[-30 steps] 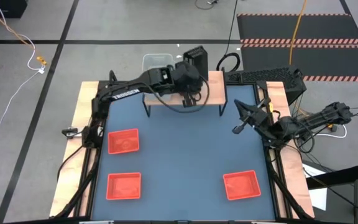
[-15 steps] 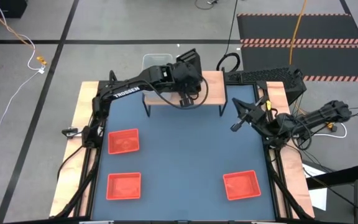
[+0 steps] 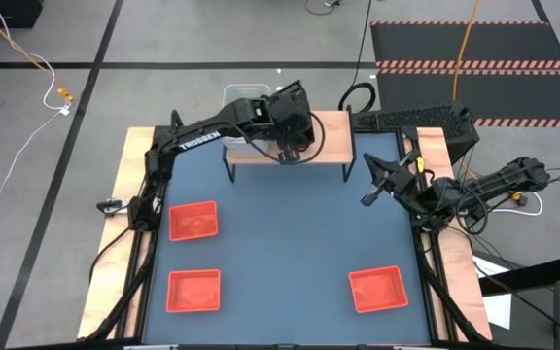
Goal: Stack baskets on shelf by color
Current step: Stack the black bin on top of the other black bins on the shelf
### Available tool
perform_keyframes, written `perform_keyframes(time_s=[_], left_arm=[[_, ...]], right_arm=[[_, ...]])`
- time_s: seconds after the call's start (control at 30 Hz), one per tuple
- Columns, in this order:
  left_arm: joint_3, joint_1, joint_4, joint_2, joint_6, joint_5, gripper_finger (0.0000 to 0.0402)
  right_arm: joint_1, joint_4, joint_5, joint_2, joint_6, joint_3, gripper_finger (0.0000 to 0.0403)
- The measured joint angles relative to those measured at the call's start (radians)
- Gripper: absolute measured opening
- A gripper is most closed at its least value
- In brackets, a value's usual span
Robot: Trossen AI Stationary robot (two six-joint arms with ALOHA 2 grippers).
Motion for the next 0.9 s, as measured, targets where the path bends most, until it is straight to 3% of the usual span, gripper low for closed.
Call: perform_keyframes(time_s=[0.23,0.77,0.9], left_arm=[[-0.001,0.012,-0.02,0.004,0.01,0.0,0.0086],[-0.02,-0.044,-0.006,0.013,0.018,0.003,0.0088],[-0.065,-0.047,0.015,0.015,0.005,-0.05,0.0088]], right_arm=[[0.0,0.0,0.0,0.0,-0.008,0.0,0.0],[0.0,0.0,0.0,0.0,-0.011,0.0,0.0],[0.0,-0.001,0.0,0.0,-0.01,0.0,0.0]])
